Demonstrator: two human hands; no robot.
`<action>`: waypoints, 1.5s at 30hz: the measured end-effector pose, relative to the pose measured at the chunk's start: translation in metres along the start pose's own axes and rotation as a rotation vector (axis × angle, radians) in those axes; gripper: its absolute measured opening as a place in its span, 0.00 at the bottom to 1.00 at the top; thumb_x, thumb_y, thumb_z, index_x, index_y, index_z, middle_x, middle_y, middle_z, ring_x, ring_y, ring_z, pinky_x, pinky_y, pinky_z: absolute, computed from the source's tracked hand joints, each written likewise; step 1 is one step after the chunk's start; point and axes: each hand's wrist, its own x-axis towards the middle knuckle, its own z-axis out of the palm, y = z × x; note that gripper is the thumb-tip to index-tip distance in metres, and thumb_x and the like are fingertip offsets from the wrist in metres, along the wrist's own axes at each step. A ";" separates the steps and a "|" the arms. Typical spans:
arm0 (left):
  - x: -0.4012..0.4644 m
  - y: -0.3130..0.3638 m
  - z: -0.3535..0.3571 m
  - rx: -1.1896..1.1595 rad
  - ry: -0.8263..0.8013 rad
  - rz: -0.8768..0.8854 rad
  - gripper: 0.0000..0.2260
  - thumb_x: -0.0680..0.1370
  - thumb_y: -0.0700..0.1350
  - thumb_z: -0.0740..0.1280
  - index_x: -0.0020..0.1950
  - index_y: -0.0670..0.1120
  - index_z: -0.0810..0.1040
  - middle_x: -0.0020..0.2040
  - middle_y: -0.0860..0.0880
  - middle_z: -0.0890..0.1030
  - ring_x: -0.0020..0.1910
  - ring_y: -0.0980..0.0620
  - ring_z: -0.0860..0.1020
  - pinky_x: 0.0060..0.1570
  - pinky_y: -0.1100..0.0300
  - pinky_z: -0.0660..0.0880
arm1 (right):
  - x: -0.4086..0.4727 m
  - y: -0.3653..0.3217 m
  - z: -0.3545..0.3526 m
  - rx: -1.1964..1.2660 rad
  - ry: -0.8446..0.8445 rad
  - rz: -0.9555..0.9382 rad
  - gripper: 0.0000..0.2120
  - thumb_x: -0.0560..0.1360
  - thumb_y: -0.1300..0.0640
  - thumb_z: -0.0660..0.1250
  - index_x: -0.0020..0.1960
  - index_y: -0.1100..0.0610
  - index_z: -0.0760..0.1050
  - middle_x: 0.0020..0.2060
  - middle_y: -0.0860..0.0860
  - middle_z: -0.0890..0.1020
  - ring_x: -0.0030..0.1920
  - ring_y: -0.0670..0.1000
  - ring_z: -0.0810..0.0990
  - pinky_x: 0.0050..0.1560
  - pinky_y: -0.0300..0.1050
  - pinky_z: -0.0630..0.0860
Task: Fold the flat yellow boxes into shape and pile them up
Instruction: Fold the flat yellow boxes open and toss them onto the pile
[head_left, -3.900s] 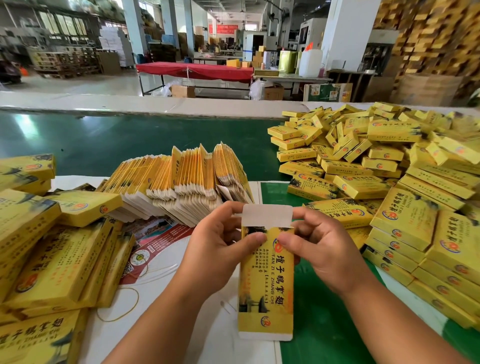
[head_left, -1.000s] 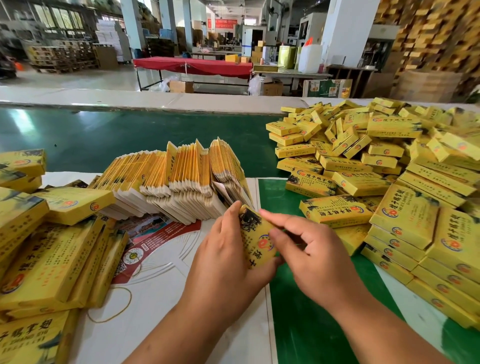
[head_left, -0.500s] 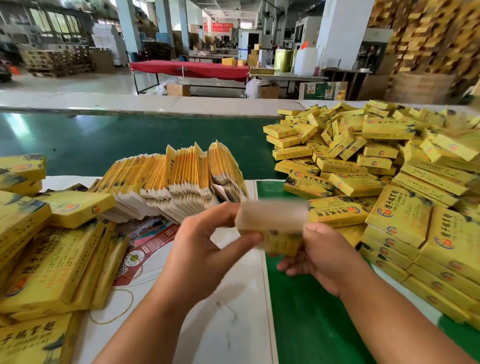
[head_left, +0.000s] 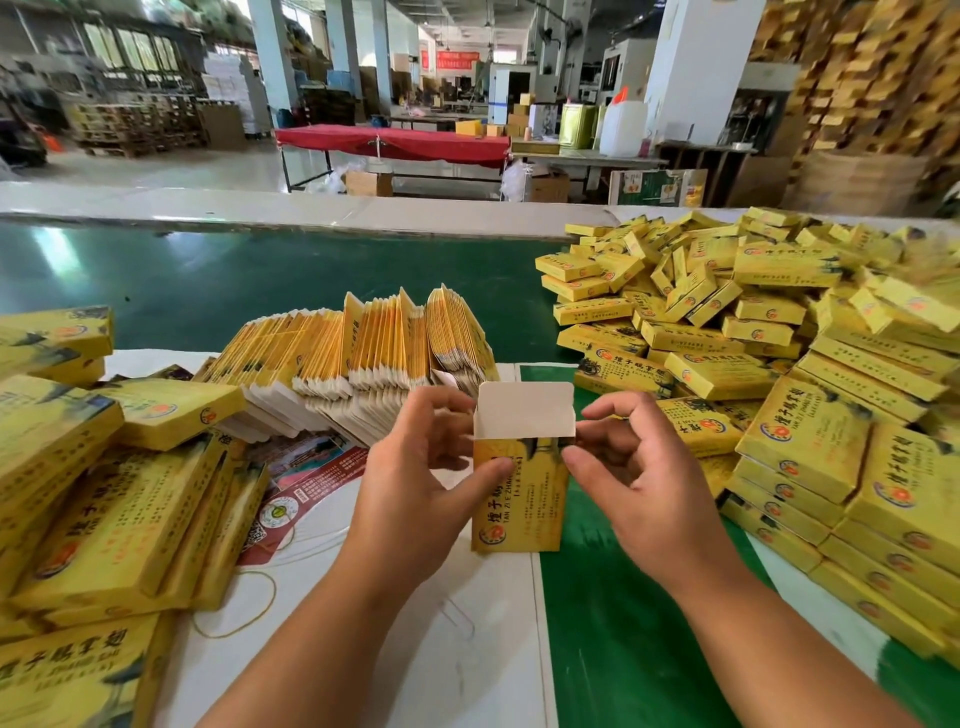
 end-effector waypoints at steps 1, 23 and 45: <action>-0.001 0.000 0.001 -0.039 0.022 0.024 0.18 0.67 0.54 0.73 0.53 0.58 0.72 0.49 0.63 0.81 0.48 0.59 0.81 0.45 0.66 0.79 | 0.000 -0.001 0.000 -0.012 -0.007 -0.017 0.13 0.76 0.58 0.70 0.55 0.45 0.72 0.48 0.39 0.84 0.50 0.43 0.83 0.47 0.34 0.78; 0.001 -0.003 0.005 0.090 -0.025 0.181 0.04 0.78 0.45 0.66 0.44 0.49 0.78 0.40 0.54 0.82 0.43 0.52 0.80 0.42 0.58 0.79 | 0.000 -0.004 0.004 -0.178 -0.021 -0.177 0.06 0.75 0.55 0.66 0.52 0.53 0.77 0.41 0.43 0.81 0.45 0.45 0.81 0.41 0.39 0.79; 0.002 -0.006 0.000 -0.226 -0.066 0.113 0.05 0.74 0.49 0.69 0.47 0.50 0.80 0.47 0.48 0.83 0.47 0.43 0.81 0.46 0.43 0.79 | -0.001 -0.005 0.001 0.015 -0.071 -0.095 0.08 0.73 0.56 0.68 0.53 0.51 0.79 0.47 0.46 0.83 0.49 0.48 0.82 0.44 0.36 0.78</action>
